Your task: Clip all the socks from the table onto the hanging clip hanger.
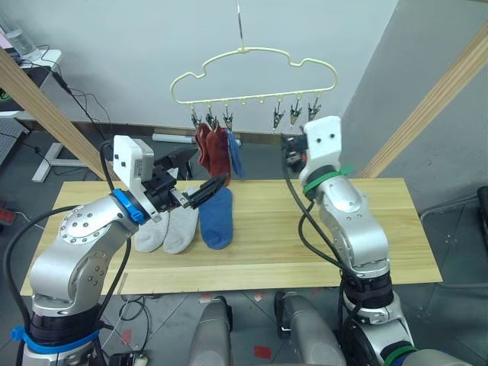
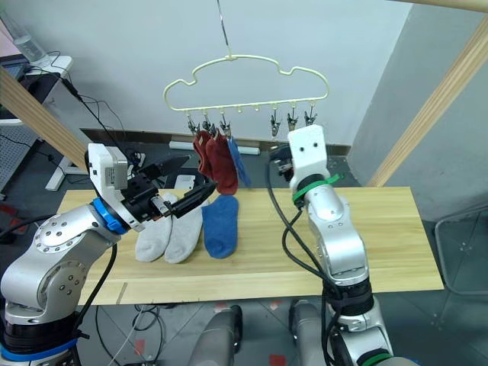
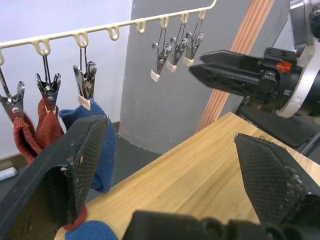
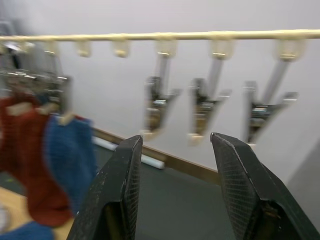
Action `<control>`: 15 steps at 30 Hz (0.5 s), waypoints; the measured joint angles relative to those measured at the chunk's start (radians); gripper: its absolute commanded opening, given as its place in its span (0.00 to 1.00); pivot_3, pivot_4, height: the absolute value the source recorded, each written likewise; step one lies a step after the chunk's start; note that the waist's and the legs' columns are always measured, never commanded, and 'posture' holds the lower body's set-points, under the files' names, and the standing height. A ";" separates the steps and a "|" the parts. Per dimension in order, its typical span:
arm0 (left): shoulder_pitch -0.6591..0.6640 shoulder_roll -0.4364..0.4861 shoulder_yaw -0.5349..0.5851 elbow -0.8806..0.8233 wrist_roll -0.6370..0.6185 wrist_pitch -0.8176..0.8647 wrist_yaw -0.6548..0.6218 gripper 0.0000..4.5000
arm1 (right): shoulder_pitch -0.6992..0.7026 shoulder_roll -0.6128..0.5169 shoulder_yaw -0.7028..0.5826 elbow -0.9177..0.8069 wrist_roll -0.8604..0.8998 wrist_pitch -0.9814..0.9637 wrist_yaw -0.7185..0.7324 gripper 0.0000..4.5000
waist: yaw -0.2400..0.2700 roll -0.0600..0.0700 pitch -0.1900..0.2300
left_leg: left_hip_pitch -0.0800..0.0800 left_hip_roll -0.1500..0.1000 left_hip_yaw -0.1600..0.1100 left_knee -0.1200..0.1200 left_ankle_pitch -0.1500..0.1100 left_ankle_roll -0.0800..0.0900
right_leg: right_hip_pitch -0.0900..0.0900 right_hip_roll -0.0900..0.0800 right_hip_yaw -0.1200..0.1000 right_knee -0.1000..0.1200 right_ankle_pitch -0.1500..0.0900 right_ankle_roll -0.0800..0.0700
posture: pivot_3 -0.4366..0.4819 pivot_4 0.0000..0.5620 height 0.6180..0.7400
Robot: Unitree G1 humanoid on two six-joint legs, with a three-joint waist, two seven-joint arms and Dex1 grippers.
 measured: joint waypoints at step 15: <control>-0.009 -0.001 0.005 -0.006 -0.015 0.000 0.035 1.00 | -0.113 0.085 -0.008 0.179 -0.001 -0.071 -0.075 0.50 | 0.002 0.000 0.000 | 0.000 0.000 0.000 0.000 0.000 0.000 | 0.000 0.000 -0.001 0.000 0.000 0.000 | 0.53 0.55 1.00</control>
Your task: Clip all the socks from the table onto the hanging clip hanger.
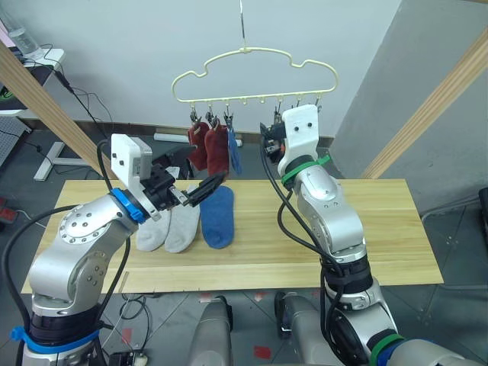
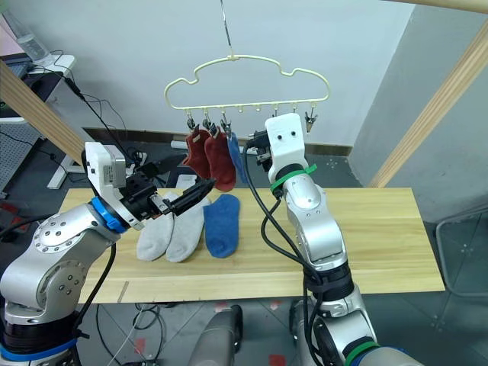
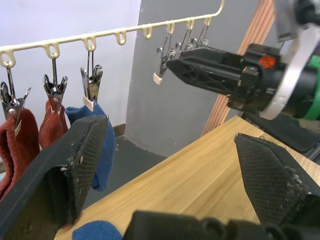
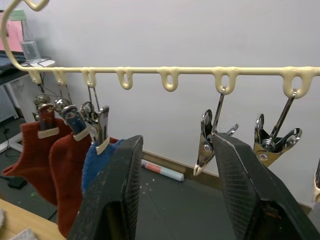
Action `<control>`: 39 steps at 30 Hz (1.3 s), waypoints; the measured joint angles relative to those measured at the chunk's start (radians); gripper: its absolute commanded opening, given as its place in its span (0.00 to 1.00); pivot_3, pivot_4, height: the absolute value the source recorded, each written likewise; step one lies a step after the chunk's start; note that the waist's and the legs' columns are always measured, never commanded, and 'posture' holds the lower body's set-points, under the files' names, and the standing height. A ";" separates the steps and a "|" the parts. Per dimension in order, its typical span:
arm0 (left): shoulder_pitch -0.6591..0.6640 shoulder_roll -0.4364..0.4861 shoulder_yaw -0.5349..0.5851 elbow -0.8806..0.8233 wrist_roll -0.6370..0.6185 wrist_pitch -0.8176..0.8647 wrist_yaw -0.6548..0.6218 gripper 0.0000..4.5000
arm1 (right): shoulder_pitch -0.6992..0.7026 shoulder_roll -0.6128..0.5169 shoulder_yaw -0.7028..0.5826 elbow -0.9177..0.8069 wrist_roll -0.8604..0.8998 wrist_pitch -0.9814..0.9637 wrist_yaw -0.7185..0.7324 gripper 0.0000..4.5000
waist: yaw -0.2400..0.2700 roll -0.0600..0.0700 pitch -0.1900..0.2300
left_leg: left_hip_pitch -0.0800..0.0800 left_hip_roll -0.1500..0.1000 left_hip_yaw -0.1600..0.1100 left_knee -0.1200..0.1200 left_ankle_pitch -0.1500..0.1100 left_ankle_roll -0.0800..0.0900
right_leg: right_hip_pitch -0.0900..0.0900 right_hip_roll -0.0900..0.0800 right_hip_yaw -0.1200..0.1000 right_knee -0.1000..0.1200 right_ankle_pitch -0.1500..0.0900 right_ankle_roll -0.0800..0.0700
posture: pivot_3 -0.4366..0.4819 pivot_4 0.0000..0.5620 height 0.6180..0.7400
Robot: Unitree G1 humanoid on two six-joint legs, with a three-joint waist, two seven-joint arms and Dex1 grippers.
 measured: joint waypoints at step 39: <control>0.010 -0.009 0.001 -0.003 0.000 -0.005 0.017 1.00 | -0.136 0.004 -0.059 0.226 0.121 -0.123 -0.049 0.50 | 0.001 0.000 0.000 | 0.000 0.000 0.000 0.000 0.000 0.000 | 0.000 0.000 0.000 0.000 0.000 0.000 | 0.55 0.52 1.00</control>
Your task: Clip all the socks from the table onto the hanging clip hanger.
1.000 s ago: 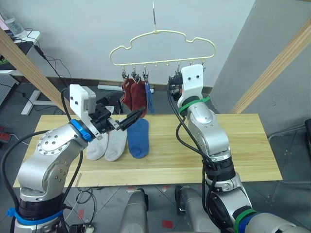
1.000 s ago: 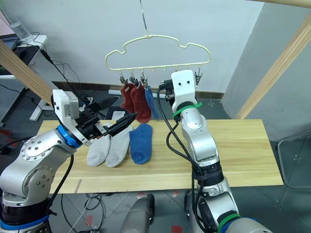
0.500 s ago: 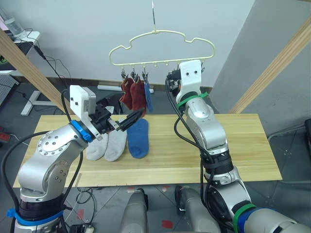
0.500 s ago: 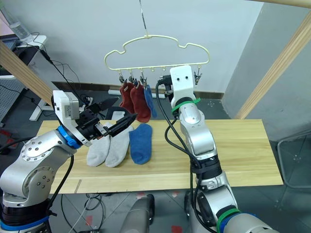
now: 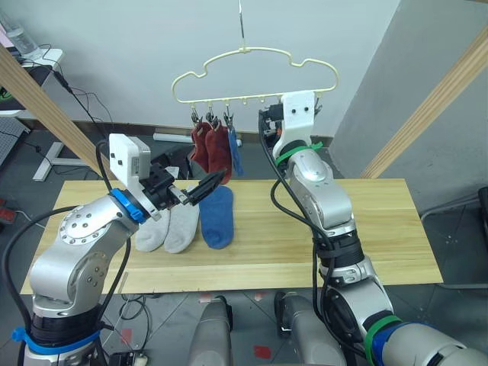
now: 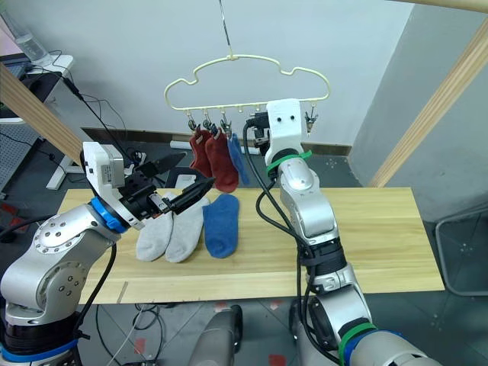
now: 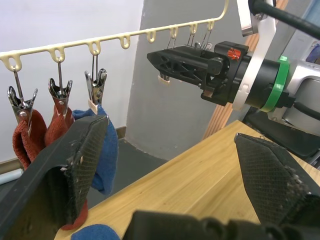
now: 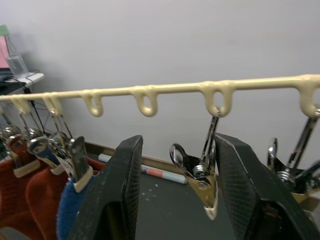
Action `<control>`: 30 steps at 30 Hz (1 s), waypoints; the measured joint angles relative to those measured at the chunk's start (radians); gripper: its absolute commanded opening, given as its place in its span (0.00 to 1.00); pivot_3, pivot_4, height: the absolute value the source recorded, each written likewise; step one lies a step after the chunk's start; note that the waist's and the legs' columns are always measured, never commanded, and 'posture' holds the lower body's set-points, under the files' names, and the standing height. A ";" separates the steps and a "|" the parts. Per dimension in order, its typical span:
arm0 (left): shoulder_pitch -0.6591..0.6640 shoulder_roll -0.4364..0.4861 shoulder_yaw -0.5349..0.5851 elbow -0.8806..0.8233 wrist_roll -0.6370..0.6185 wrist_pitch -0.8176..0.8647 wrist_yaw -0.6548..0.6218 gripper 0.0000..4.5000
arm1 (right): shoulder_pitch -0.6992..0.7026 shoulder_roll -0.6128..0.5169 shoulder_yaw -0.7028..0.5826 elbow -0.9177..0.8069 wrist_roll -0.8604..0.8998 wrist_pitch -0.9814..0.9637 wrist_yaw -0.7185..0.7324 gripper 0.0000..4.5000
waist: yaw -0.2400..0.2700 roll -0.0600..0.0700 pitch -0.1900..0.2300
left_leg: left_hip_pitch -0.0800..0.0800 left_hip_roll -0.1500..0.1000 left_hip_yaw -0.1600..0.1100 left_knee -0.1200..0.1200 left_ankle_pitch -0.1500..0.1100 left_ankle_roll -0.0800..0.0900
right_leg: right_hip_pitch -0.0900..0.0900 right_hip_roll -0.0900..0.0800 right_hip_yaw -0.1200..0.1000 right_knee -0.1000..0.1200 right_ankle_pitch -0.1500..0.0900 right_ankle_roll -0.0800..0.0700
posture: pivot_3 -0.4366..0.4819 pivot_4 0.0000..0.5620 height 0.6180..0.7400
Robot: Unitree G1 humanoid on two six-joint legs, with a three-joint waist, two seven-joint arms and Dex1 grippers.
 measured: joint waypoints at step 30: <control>0.002 -0.012 -0.006 -0.024 0.002 0.000 0.029 1.00 | -0.021 0.000 -0.029 0.032 0.115 0.014 0.002 0.08 | 0.001 0.000 0.000 | 0.000 0.000 0.000 0.000 0.000 0.000 | 0.000 0.000 0.000 0.000 0.000 0.000 | 0.55 0.54 1.00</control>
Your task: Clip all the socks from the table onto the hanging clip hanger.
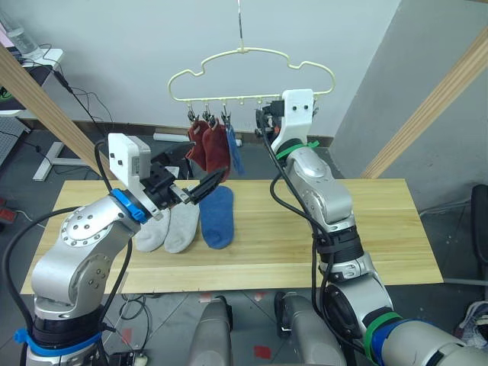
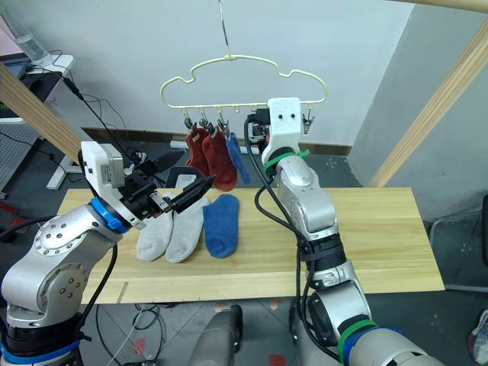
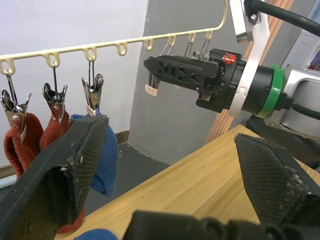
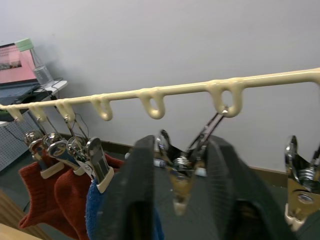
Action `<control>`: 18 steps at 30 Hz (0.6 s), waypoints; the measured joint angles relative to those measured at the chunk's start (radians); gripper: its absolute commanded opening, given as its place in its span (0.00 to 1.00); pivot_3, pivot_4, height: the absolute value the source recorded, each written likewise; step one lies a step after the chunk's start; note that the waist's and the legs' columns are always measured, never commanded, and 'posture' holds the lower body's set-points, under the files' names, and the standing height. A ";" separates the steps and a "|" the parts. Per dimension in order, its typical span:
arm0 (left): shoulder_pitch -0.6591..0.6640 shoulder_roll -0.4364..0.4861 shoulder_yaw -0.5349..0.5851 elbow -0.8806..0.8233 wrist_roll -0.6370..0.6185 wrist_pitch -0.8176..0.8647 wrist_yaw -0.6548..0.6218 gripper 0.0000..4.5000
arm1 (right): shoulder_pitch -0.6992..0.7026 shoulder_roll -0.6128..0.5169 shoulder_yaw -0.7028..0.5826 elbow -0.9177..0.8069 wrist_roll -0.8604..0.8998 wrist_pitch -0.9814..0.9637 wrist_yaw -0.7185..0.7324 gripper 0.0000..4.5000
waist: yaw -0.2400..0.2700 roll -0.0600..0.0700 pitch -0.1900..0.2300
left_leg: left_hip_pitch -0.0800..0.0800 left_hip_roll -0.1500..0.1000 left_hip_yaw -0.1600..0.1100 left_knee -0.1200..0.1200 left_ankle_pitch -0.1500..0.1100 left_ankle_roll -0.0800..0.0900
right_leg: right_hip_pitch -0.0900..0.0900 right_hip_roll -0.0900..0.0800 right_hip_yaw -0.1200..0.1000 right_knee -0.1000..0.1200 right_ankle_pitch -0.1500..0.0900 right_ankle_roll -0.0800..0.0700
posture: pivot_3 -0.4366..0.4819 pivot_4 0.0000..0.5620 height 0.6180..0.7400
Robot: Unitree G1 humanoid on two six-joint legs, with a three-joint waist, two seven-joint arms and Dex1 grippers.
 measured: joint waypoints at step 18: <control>0.118 0.053 -0.065 0.042 0.103 0.007 -0.014 1.00 | 0.000 -0.119 -0.096 -0.155 0.202 0.278 0.162 0.08 | -0.001 0.001 0.001 | 0.000 0.000 0.000 0.000 0.000 0.001 | 0.000 0.000 0.000 0.000 0.000 0.000 | 0.52 0.56 1.00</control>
